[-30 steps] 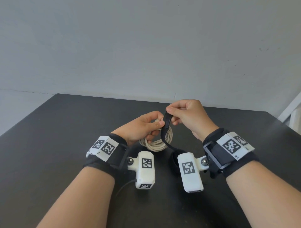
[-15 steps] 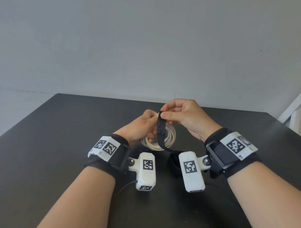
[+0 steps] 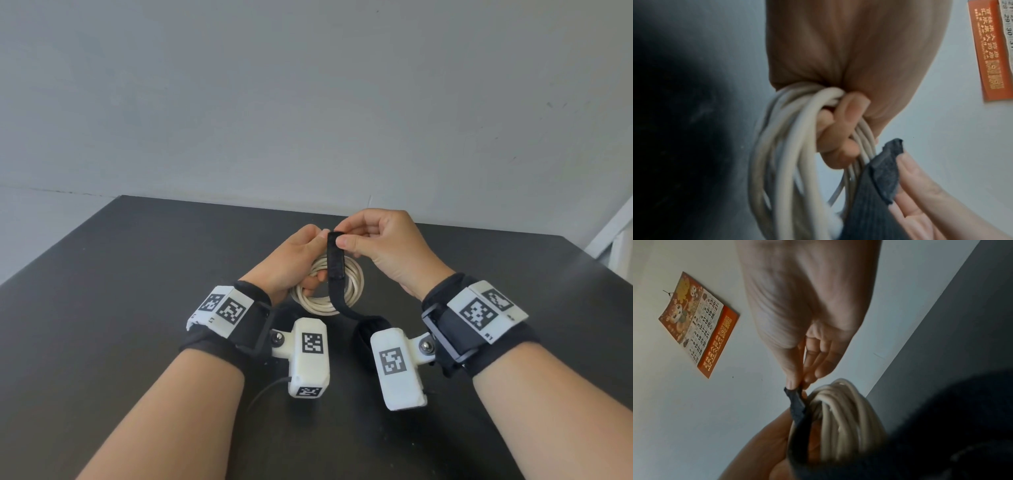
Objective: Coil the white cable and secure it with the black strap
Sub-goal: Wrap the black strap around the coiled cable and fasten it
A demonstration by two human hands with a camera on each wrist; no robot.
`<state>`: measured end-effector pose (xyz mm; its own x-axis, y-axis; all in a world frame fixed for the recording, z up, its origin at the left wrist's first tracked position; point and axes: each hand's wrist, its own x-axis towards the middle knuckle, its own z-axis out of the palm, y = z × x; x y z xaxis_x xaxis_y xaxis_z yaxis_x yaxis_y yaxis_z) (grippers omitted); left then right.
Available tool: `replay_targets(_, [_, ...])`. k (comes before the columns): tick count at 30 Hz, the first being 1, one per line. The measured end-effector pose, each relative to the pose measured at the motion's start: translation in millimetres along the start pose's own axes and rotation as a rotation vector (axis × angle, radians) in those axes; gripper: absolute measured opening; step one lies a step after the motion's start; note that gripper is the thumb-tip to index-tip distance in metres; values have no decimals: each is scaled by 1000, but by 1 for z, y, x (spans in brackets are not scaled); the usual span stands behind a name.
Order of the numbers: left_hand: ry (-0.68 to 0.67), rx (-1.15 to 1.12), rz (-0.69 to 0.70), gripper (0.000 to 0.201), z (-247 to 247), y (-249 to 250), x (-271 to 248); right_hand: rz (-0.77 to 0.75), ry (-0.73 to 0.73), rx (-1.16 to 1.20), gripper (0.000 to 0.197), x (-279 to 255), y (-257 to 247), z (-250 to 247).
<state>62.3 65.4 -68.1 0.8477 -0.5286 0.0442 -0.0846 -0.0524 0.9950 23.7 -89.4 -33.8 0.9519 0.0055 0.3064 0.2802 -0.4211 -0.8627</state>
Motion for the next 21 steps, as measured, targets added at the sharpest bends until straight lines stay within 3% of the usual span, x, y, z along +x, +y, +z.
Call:
replay_targets(4, [-18, -51, 40, 45, 5, 2, 1, -18, 65, -39, 9, 2, 0, 3])
replay_targets(7, [-47, -151, -6, 56, 5, 5, 1, -5, 95, -45, 9, 5, 0, 6])
replay_targets(10, [-216, -178, 59, 45, 5, 5, 0, 32, 111, -22, 7, 5, -1, 6])
replay_targets(13, [-233, -167, 64, 39, 5, 5, -2, 71, 99, 19, 4, 2, -2, 3])
replay_targets(15, [-184, -167, 71, 32, 3, 3, -3, 161, 38, -17, 16, 0, -1, -3])
replay_targets(19, [-44, -139, 66, 17, 0, 1, -1, 345, -306, -139, 32, -4, 4, -15])
replay_targets(21, [-19, -153, 58, 17, 3, 2, 0, 322, -283, -163, 27, -4, 6, -13])
